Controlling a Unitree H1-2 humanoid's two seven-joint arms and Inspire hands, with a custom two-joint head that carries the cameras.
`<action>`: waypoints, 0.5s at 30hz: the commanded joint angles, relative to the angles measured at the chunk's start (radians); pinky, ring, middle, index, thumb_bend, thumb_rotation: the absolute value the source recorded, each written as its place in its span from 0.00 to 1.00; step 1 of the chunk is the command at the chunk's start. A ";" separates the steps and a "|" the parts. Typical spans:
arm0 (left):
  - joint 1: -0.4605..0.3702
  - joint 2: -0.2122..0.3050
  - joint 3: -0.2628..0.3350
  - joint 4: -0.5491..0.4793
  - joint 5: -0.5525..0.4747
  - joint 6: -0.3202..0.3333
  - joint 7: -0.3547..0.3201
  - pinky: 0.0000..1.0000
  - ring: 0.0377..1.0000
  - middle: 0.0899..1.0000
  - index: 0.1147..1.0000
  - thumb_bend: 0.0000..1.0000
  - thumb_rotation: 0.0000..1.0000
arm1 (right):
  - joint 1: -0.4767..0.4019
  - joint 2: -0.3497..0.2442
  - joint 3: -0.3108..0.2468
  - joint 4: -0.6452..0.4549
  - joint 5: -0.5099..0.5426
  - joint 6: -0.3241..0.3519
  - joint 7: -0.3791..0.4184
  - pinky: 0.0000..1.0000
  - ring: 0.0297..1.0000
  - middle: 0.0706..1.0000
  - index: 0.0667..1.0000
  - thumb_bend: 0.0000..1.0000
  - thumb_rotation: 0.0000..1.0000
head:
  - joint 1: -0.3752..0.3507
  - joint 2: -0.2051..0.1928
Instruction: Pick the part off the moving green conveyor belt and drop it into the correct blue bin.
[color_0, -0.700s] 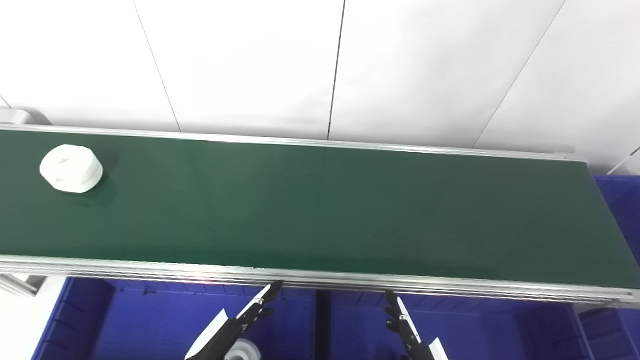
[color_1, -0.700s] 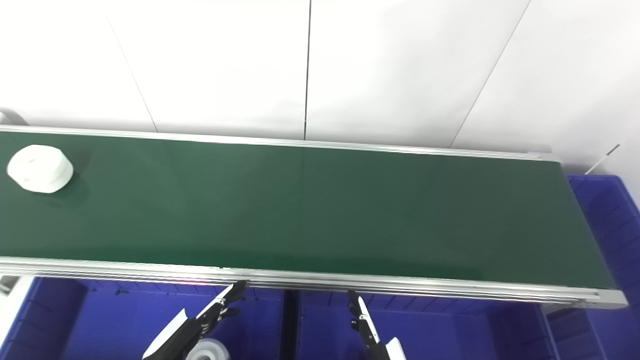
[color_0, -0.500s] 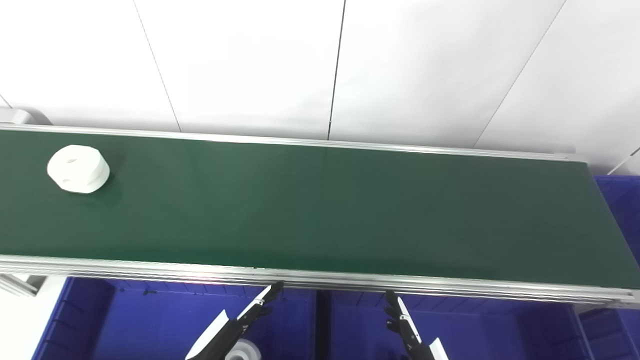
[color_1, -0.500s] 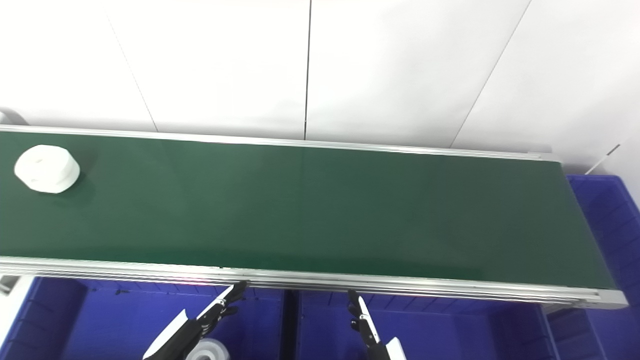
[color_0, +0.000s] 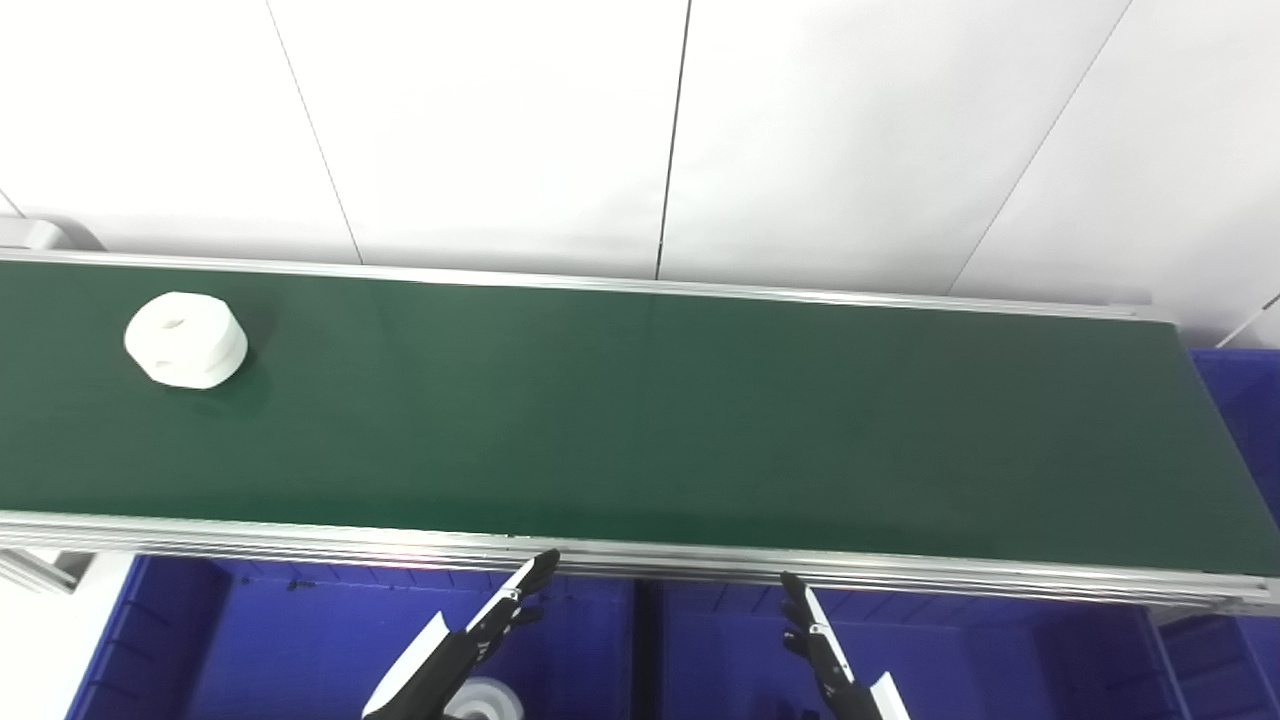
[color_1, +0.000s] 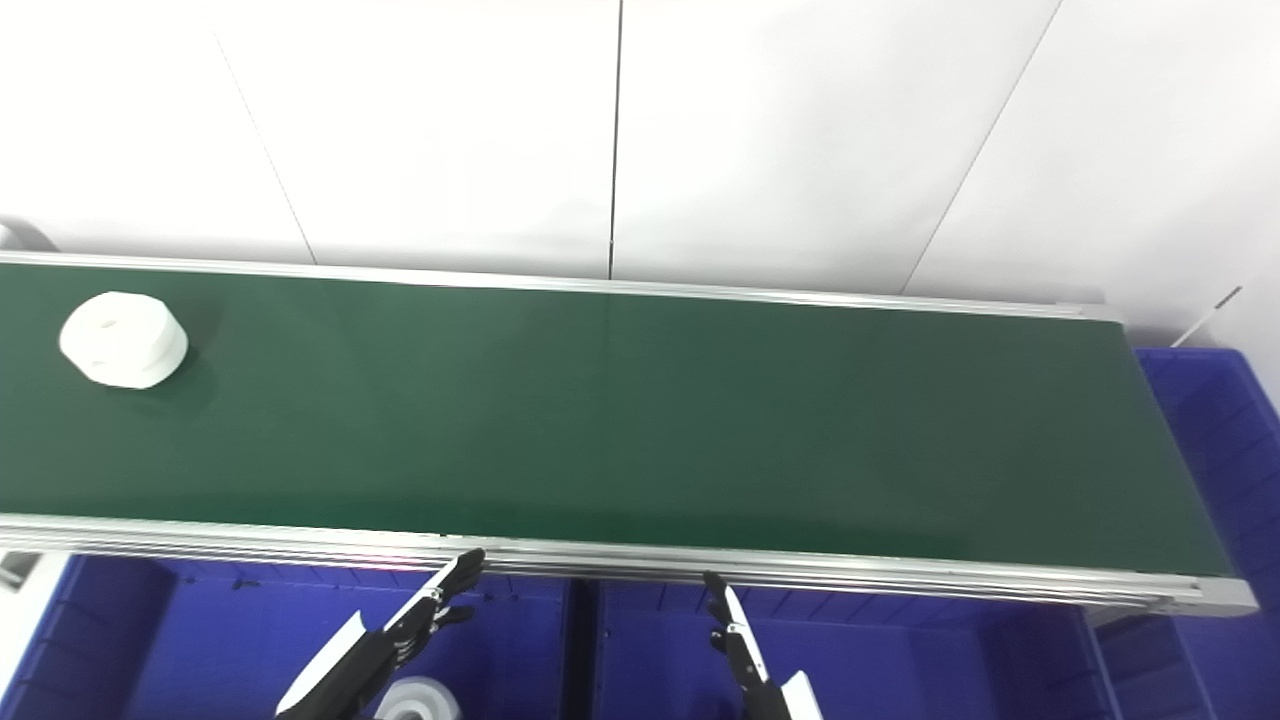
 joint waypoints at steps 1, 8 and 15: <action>0.006 -0.010 0.010 -0.048 -0.002 -0.039 -0.007 0.96 1.00 1.00 1.00 0.75 0.67 | 0.013 -0.005 -0.004 -0.047 0.002 0.006 0.011 0.95 0.98 1.00 1.00 0.80 0.48 | 0.004 0.006; 0.015 -0.034 0.026 -0.070 0.026 -0.036 -0.010 0.99 1.00 1.00 1.00 0.71 0.73 | 0.004 -0.009 -0.017 -0.051 -0.006 -0.003 0.020 0.93 0.97 1.00 1.00 0.78 0.52 | 0.015 0.048; 0.023 -0.054 0.043 -0.083 0.021 -0.025 -0.032 1.00 1.00 1.00 1.00 0.70 0.74 | -0.001 -0.013 -0.026 -0.065 -0.027 0.014 0.024 0.90 0.96 1.00 1.00 0.81 0.56 | 0.022 0.056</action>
